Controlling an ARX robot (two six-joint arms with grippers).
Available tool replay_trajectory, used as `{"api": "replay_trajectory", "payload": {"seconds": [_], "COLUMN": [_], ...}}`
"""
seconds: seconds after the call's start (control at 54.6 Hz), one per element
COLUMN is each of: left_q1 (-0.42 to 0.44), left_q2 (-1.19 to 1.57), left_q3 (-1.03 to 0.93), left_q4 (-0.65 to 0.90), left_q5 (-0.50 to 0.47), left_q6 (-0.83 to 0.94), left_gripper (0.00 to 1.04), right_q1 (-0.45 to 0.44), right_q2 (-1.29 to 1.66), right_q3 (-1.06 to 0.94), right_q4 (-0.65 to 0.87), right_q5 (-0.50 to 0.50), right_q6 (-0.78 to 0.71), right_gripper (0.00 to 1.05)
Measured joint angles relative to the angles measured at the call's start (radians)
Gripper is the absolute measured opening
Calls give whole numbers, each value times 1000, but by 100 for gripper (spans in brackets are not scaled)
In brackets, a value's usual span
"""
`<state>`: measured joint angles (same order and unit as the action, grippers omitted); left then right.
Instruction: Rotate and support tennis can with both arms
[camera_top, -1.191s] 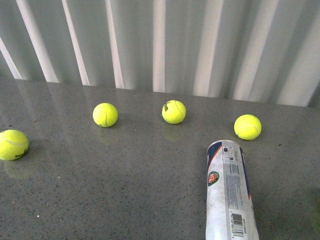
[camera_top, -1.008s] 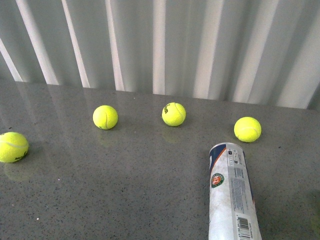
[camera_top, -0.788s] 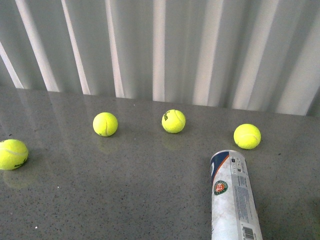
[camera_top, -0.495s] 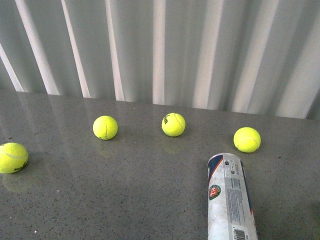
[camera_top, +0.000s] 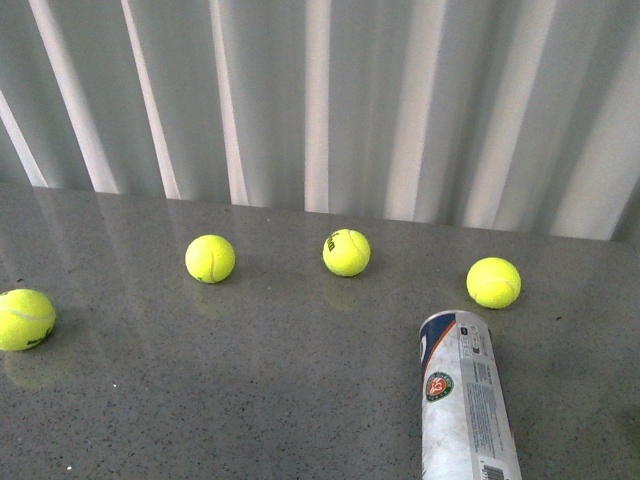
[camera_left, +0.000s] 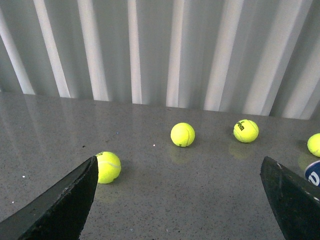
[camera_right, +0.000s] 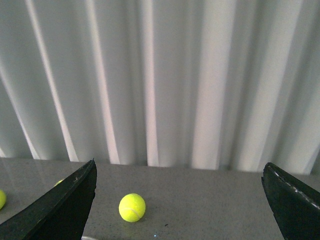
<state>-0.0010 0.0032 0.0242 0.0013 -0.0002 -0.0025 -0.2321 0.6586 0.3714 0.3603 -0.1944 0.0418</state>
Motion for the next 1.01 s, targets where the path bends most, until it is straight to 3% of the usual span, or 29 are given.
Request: {"api": "replay_trajectory", "payload": {"seconds": [0.092, 0.147, 0.275, 0.366, 0.678, 1.008], "left_q1": [0, 0, 0, 0, 0, 0], "left_q2": [0, 0, 0, 0, 0, 0], "left_q3": [0, 0, 0, 0, 0, 0], "left_q4": [0, 0, 0, 0, 0, 0], "left_q5": [0, 0, 0, 0, 0, 0], "left_q6": [0, 0, 0, 0, 0, 0], "left_gripper": [98, 98, 98, 98, 98, 98], "right_q1": [19, 52, 190, 267, 417, 447], "right_q2": [243, 455, 827, 959, 1194, 1231], "right_q3": [142, 283, 537, 615, 681, 658], "right_q4": [-24, -118, -330, -405, -531, -527], "right_q5": [89, 136, 129, 130, 107, 114], "right_q6": [74, 158, 278, 298, 321, 298], "right_gripper": [98, 98, 98, 98, 98, 98]}}
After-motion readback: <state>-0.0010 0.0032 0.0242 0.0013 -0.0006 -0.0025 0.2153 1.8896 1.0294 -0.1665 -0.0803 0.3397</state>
